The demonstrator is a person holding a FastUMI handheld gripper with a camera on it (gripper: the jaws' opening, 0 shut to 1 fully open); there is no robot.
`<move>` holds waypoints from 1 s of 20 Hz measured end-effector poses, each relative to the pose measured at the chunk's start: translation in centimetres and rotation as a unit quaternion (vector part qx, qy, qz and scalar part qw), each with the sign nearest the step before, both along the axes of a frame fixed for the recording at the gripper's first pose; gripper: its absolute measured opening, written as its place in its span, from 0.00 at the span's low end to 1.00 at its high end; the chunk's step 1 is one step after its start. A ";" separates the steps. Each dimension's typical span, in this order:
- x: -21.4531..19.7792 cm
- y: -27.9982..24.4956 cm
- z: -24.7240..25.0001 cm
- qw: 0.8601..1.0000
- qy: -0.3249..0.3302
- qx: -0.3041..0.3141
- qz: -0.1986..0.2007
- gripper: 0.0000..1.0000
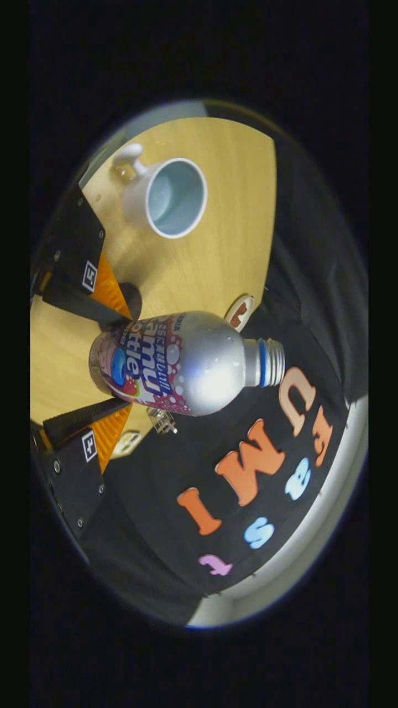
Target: Take the bottle from table, then pour the juice into the cup, finally place the bottle on the coaster
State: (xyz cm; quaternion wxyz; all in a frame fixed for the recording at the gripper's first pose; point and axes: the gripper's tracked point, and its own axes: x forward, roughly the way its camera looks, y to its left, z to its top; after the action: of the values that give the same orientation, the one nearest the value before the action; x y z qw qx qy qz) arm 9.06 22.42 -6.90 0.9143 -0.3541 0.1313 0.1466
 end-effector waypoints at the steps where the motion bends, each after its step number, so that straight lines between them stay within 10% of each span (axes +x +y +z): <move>1: 0.5 0.4 -0.1 0.999 0.013 0.052 -0.007 0.76; 7: 2.9 1.0 -3.7 0.964 0.093 0.241 -0.061 0.76; 20: 3.5 2.5 -7.6 0.966 0.105 0.228 -0.061 0.79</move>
State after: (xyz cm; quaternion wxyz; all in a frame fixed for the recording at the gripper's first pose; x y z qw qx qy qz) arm 12.60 24.96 -14.46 0.9592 -0.1103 0.2110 0.1527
